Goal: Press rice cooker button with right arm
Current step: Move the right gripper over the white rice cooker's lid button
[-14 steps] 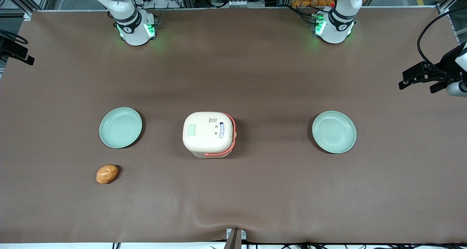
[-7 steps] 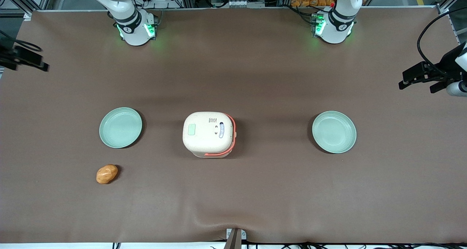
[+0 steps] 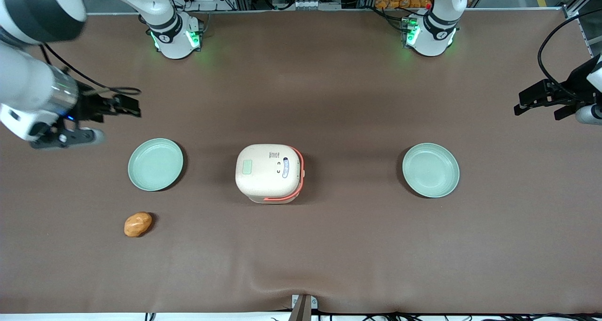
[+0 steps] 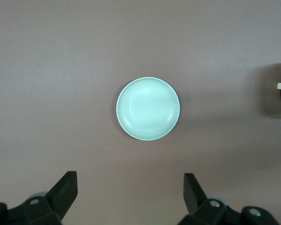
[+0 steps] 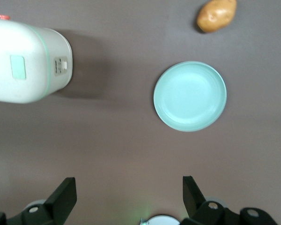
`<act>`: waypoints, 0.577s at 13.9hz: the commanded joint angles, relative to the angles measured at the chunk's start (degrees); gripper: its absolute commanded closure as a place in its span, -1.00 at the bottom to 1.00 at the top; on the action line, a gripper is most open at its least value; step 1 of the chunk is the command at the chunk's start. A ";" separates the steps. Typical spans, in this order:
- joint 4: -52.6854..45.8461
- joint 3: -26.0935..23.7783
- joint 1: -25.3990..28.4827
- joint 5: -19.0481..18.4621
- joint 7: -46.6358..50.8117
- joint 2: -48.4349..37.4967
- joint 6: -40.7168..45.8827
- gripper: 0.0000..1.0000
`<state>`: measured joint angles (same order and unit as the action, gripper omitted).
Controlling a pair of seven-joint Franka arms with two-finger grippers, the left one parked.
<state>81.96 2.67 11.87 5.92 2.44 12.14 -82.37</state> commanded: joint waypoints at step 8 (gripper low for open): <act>-0.84 0.58 8.69 5.23 3.45 8.51 -13.78 -0.03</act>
<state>82.04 2.67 19.42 9.03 5.00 19.73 -95.58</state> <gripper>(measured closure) 0.084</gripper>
